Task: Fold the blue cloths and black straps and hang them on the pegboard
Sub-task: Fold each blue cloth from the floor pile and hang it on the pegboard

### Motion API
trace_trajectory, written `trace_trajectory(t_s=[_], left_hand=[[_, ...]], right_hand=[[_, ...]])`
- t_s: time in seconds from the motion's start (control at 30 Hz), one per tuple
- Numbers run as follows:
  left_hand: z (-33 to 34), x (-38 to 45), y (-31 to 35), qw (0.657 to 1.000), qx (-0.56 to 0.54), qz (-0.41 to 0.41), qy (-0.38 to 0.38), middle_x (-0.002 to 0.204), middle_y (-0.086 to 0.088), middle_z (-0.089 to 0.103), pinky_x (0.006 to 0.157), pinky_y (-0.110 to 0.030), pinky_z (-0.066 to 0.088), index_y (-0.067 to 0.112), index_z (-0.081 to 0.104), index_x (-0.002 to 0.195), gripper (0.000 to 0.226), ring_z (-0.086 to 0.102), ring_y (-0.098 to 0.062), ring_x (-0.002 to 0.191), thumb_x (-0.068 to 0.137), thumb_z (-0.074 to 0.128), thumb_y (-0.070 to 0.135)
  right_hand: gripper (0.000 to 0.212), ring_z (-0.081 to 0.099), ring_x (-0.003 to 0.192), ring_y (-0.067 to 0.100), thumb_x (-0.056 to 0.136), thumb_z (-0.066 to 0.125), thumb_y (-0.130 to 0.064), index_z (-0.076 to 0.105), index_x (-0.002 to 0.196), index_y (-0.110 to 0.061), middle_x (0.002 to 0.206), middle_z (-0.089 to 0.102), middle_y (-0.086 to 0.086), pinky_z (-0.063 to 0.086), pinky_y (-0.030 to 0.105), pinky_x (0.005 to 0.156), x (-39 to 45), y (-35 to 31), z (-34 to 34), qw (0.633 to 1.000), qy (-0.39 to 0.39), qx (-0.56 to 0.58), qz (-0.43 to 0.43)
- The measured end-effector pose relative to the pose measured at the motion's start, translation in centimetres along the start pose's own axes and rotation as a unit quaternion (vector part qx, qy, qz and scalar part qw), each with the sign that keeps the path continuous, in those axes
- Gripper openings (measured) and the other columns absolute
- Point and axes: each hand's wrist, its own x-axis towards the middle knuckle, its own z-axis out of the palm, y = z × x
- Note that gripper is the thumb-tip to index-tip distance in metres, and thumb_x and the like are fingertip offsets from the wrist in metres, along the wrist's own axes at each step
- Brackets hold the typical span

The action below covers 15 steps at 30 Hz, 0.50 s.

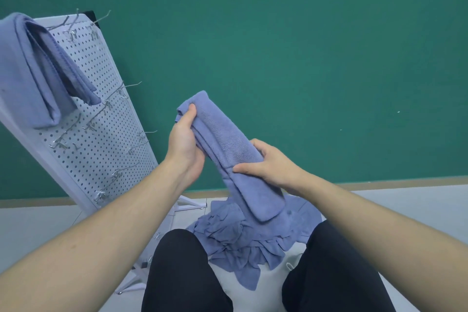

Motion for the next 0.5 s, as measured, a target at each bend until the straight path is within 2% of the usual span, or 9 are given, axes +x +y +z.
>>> trace_trajectory(t_s=[0.1, 0.23, 0.3, 0.37, 0.43, 0.5], left_hand=[[-2.7, 0.9, 0.4, 1.0, -0.001, -0.002, 0.018, 0.099, -0.006, 0.077, 0.085, -0.036, 0.056, 0.012, 0.066, 0.106, 0.023, 0.073, -0.022, 0.095, 0.103, 0.046, 0.024], [-6.8, 2.3, 0.3, 0.999, 0.022, -0.023, 0.021, 0.087, -0.005, 0.067, 0.069, -0.032, 0.052, 0.015, 0.057, 0.093, 0.021, 0.063, -0.02, 0.079, 0.096, 0.038, 0.006], [-8.3, 2.5, 0.3, 0.997, 0.046, -0.059, 0.03, 0.085, -0.005, 0.065, 0.066, -0.031, 0.051, 0.016, 0.057, 0.094, 0.025, 0.061, -0.019, 0.074, 0.091, 0.037, 0.001], [-9.4, 2.7, 0.3, 0.991, 0.111, -0.076, 0.024, 0.086, -0.005, 0.062, 0.067, -0.031, 0.048, 0.018, 0.057, 0.095, 0.028, 0.057, -0.019, 0.072, 0.086, 0.037, 0.0], [-9.9, 3.0, 0.6, 0.979, 0.199, -0.043, 0.031, 0.096, -0.002, 0.064, 0.072, -0.033, 0.044, 0.02, 0.058, 0.096, 0.027, 0.057, -0.019, 0.083, 0.087, 0.039, 0.003], [-9.4, 3.1, 1.6, 0.958, 0.285, 0.036, 0.016, 0.117, 0.007, 0.067, 0.09, -0.033, 0.042, 0.026, 0.062, 0.103, 0.02, 0.059, -0.011, 0.111, 0.093, 0.047, 0.018]], right_hand=[[0.025, 0.068, 0.081, 0.006, 0.083, 0.081, -0.032, 0.071, 0.102, -0.019, 0.095, 0.076, -0.006, 0.054, 0.028, 0.082, 0.8, -1.1, -1.0, 0.997, -0.064, 0.003, 0.032], [0.025, 0.067, 0.087, 0.013, 0.089, 0.075, -0.021, 0.067, 0.112, -0.017, 0.102, 0.074, 0.004, 0.053, 0.033, 0.087, 2.9, -2.5, -1.9, 0.996, -0.086, 0.034, 0.017], [0.031, 0.065, 0.086, 0.019, 0.091, 0.073, -0.015, 0.063, 0.12, -0.021, 0.101, 0.069, 0.013, 0.052, 0.034, 0.083, 4.0, -3.0, -2.1, 0.993, -0.098, 0.072, 0.003], [0.034, 0.063, 0.087, 0.022, 0.091, 0.071, -0.011, 0.059, 0.122, -0.02, 0.102, 0.068, 0.013, 0.053, 0.033, 0.08, 4.9, -3.9, -2.3, 0.987, -0.136, 0.087, -0.011], [0.035, 0.065, 0.081, 0.02, 0.094, 0.065, -0.005, 0.053, 0.125, -0.017, 0.097, 0.07, 0.007, 0.056, 0.028, 0.073, 5.6, -5.1, -2.6, 0.978, -0.189, 0.082, -0.017], [0.037, 0.063, 0.069, 0.018, 0.095, 0.061, -0.002, 0.046, 0.126, -0.016, 0.084, 0.069, 0.002, 0.053, 0.025, 0.062, 6.2, -6.4, -2.8, 0.971, -0.231, 0.062, -0.016]])
